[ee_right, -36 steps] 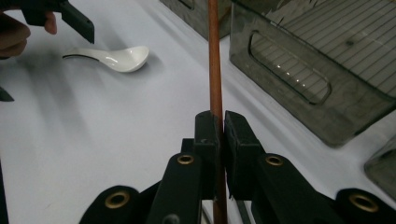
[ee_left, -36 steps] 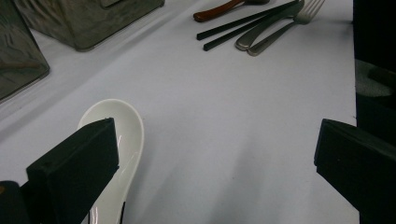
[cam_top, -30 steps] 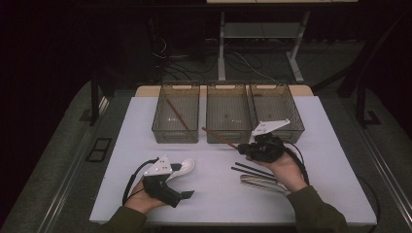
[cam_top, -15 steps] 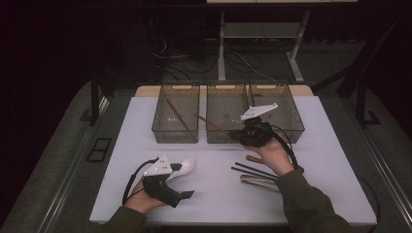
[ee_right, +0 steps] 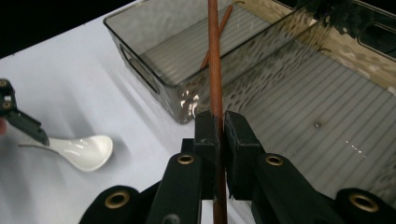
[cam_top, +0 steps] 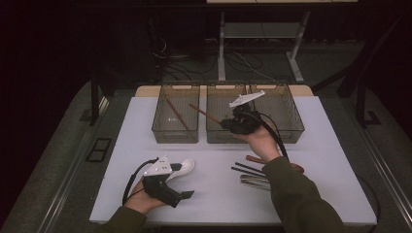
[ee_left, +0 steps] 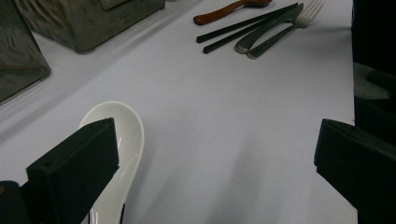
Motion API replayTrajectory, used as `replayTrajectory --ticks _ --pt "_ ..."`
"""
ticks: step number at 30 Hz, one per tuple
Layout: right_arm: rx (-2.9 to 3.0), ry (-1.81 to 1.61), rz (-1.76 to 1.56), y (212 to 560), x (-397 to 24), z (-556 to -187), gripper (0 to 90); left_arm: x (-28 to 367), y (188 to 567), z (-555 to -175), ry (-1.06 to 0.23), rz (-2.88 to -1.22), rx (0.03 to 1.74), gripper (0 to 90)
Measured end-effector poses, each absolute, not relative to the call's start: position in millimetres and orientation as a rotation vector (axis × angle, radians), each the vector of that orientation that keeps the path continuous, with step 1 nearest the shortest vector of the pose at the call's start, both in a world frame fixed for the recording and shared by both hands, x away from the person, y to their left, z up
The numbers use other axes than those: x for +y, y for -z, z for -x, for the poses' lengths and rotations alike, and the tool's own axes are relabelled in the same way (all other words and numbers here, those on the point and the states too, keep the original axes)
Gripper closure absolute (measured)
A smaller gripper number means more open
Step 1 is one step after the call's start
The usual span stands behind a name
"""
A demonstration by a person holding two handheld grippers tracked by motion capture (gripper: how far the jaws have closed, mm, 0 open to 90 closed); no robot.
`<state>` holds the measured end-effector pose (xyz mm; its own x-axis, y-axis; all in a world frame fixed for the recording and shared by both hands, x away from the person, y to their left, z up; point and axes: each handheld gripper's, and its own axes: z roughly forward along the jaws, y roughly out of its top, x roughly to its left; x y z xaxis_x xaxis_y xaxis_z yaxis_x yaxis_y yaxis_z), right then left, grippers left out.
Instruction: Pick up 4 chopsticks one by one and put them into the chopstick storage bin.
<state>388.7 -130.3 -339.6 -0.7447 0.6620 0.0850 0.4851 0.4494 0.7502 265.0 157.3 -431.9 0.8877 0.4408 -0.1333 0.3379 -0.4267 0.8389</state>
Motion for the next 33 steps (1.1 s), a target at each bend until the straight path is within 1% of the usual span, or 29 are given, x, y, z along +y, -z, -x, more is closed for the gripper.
replayTrajectory --ticks 14,33 --pt "2.488 -1.119 -1.025 333 -89 -417 84.3 158 432 -266 -0.127 -2.051 0.558 0.0" --pt "2.491 -1.036 -1.093 345 -39 -462 84.3 159 431 -266 -0.133 -2.043 0.565 0.0"
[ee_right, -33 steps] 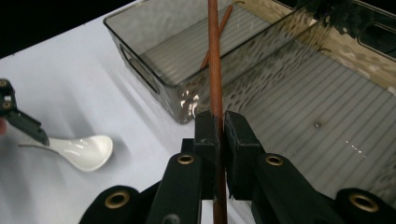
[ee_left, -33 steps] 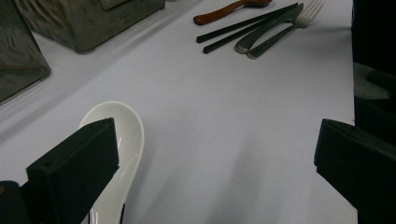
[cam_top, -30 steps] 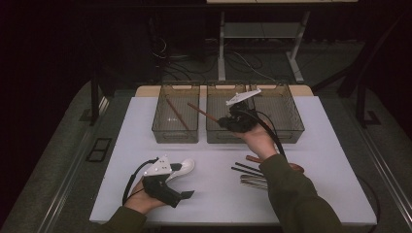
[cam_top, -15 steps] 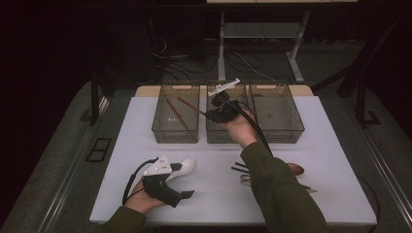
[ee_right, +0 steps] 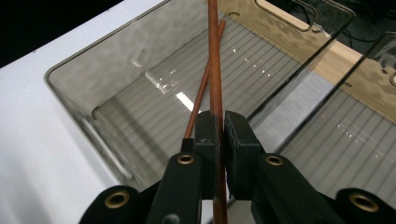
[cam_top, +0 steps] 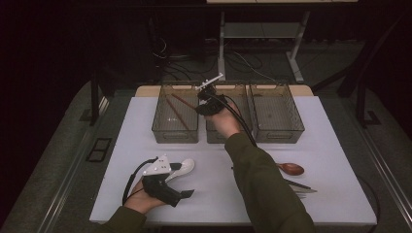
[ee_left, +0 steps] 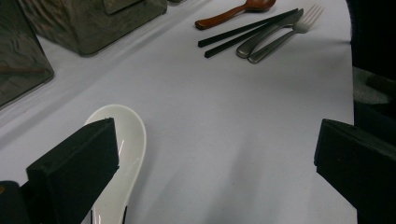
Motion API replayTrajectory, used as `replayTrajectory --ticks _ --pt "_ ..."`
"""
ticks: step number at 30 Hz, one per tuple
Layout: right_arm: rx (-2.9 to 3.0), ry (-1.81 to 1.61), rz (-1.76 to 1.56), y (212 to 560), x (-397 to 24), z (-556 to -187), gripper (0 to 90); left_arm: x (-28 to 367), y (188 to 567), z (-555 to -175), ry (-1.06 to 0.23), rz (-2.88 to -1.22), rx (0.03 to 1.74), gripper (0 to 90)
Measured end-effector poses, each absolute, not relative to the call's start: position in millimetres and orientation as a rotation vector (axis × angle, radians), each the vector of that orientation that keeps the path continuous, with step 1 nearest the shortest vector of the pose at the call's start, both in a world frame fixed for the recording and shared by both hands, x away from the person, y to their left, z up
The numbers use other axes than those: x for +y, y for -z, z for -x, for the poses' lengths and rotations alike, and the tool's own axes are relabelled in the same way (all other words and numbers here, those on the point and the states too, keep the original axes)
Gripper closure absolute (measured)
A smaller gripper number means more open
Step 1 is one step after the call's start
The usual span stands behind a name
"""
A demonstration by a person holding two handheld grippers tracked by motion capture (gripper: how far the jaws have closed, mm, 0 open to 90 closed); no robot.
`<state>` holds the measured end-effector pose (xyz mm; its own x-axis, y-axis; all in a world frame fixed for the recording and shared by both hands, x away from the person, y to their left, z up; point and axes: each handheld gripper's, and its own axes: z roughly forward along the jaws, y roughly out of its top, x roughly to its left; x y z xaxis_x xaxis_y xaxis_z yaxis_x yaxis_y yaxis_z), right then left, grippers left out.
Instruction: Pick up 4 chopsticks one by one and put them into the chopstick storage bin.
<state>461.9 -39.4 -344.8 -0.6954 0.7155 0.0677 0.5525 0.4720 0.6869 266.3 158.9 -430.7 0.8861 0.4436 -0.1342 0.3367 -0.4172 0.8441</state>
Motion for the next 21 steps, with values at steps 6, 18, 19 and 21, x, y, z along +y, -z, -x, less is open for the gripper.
replayTrajectory --ticks 6,18,19,21 --pt "2.489 -1.016 -1.118 347 -22 -474 84.3 159 431 -266 -0.132 -2.030 0.569 0.0" --pt "2.499 -0.973 -1.163 362 11 -495 84.2 160 431 -268 -0.128 -2.030 0.572 0.0" --pt "2.497 -0.971 -1.162 363 12 -496 84.2 160 431 -268 -0.127 -2.030 0.570 0.0" --pt "2.493 -0.973 -1.177 365 15 -498 84.2 160 431 -268 -0.122 -2.029 0.567 0.0"
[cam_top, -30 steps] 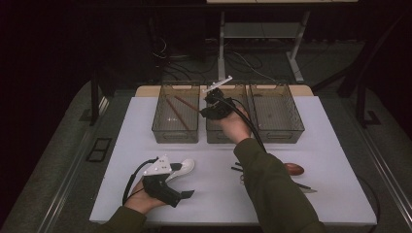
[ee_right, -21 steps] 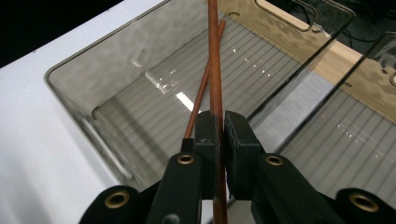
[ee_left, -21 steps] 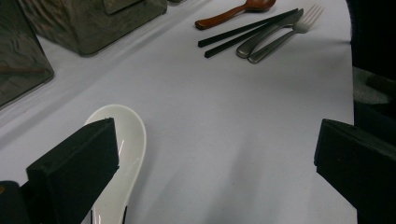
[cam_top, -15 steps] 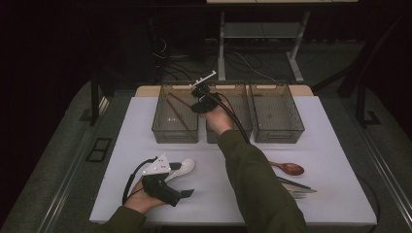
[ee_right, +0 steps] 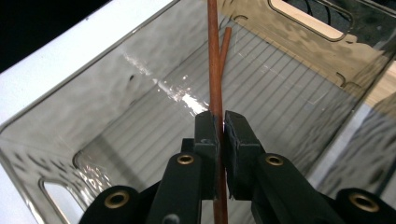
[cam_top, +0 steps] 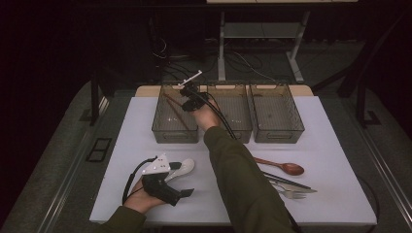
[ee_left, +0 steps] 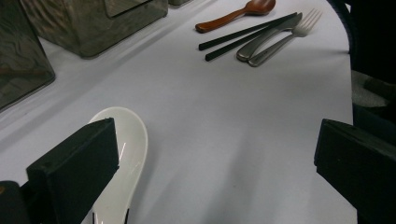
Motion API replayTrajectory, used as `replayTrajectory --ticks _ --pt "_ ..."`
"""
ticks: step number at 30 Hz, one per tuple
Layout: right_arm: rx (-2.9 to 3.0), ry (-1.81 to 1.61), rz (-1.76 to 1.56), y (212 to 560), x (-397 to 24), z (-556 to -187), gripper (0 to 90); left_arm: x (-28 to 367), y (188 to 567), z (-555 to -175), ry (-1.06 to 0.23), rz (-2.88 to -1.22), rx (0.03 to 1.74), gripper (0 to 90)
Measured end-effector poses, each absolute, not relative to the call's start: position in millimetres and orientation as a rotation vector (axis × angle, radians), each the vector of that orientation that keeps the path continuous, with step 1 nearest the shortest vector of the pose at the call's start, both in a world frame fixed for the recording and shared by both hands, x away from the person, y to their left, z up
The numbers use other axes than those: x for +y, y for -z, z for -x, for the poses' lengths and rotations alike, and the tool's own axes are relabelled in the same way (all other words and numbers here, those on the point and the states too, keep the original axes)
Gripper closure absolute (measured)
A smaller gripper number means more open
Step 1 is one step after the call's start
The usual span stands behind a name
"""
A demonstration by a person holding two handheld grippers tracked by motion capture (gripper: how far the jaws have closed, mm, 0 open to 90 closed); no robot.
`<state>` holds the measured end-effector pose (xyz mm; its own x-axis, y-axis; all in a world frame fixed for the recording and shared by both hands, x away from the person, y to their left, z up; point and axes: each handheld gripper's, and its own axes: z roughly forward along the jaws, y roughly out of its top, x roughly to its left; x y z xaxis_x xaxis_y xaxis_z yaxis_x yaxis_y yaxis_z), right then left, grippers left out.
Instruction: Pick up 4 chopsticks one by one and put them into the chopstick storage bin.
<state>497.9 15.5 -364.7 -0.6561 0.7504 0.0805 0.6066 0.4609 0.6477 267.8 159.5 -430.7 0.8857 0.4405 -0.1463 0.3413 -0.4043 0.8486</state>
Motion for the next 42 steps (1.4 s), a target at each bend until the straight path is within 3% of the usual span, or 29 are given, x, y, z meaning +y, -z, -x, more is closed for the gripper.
replayTrajectory --ticks 13,15,28,42 --pt "2.493 -0.975 -1.191 369 27 -505 83.2 158 430 -268 -0.118 -2.023 0.568 0.0" --pt "2.482 -0.987 -1.184 367 29 -505 73.7 158 430 -268 -0.118 -2.015 0.571 0.0" --pt "2.507 -1.047 -1.118 354 22 -493 54.1 158 430 -269 -0.122 -2.019 0.562 0.0" --pt "2.493 -1.126 -1.080 344 -29 -458 42.4 156 430 -271 -0.130 -2.038 0.542 0.0"
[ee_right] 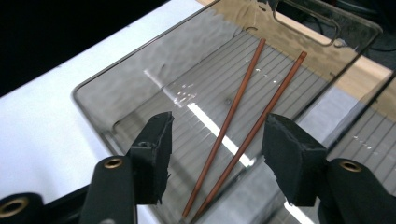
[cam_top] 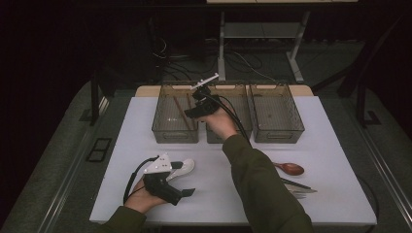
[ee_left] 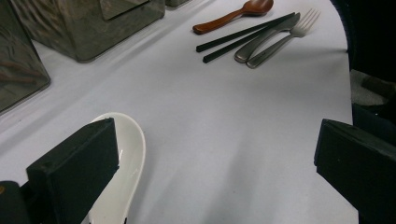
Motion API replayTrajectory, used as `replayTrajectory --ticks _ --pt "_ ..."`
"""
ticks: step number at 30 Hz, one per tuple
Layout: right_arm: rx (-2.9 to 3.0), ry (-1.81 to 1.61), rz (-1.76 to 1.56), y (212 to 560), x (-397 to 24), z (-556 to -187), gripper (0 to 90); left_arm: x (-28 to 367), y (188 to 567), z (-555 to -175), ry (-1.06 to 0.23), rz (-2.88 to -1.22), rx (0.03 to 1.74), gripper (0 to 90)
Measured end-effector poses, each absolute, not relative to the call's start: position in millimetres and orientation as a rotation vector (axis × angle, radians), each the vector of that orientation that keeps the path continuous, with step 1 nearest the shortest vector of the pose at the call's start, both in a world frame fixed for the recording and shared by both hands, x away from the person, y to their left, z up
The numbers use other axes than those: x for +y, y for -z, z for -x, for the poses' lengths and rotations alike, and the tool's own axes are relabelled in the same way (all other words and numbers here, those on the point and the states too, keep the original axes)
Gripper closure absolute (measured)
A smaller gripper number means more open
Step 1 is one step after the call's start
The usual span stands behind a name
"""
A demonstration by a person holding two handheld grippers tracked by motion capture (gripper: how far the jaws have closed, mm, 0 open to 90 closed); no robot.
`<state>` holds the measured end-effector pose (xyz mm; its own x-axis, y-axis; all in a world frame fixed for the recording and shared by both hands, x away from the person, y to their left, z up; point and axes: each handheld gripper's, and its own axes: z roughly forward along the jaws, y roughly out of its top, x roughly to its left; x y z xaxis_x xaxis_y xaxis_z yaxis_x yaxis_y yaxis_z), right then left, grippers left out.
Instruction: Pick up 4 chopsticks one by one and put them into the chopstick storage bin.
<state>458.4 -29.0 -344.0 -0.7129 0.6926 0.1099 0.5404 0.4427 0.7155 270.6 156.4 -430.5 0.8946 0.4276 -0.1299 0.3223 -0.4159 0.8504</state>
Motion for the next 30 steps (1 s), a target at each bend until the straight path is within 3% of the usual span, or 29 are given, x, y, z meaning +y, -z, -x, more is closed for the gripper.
replayTrajectory --ticks 11,30 --pt "2.551 -1.139 -1.059 347 -61 -433 35.7 156 431 -270 -0.127 -2.049 0.550 0.0" --pt "2.520 -1.220 -0.984 342 -114 -392 32.2 156 431 -268 -0.125 -2.053 0.552 0.0"
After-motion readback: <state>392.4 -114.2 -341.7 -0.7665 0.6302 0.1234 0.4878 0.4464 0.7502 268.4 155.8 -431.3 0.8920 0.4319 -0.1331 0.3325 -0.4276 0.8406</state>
